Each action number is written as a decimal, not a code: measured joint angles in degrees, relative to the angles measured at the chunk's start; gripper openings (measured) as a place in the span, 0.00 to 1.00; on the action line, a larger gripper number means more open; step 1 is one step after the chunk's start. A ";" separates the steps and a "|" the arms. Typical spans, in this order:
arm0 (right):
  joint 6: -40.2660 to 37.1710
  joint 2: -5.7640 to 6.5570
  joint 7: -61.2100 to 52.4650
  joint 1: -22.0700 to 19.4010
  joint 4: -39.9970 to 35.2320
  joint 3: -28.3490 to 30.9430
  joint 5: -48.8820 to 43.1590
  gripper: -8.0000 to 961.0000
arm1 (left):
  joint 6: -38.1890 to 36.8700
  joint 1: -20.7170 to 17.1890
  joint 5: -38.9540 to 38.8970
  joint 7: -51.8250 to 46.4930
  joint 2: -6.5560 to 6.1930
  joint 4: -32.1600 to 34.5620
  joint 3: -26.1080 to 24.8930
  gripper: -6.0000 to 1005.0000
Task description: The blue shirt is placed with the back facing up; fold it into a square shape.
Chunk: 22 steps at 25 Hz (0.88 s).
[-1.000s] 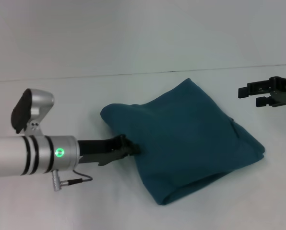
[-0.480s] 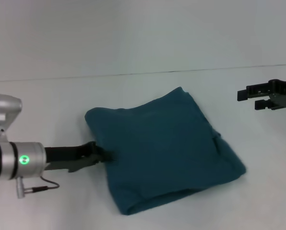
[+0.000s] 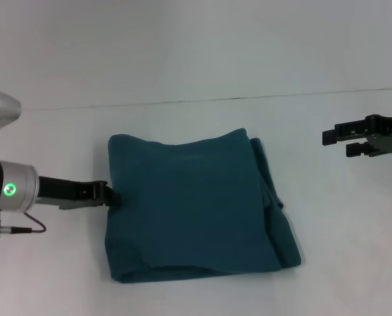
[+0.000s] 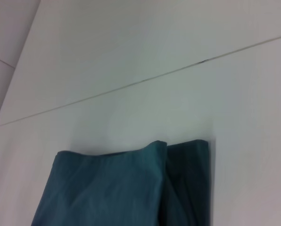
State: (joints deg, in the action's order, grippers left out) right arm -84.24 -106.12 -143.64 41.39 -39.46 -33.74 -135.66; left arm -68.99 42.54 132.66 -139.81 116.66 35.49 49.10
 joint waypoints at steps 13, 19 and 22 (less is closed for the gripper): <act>-0.68 -0.15 0.04 0.00 0.00 0.03 0.03 0.88 | -3.25 -1.81 1.76 -1.30 0.44 5.14 -3.09 0.11; -0.75 -0.28 0.88 0.00 0.00 -0.03 0.04 0.89 | -7.23 -4.31 0.56 -1.33 1.35 10.51 -7.08 0.24; -0.75 -0.34 1.31 0.01 0.03 -0.09 0.06 0.89 | -9.45 -4.85 -0.65 -1.34 1.39 11.38 -8.77 0.34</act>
State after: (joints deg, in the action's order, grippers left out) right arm -84.99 -106.46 -142.32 41.40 -39.43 -33.83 -135.61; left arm -78.44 37.69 132.01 -141.15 118.04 46.87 40.33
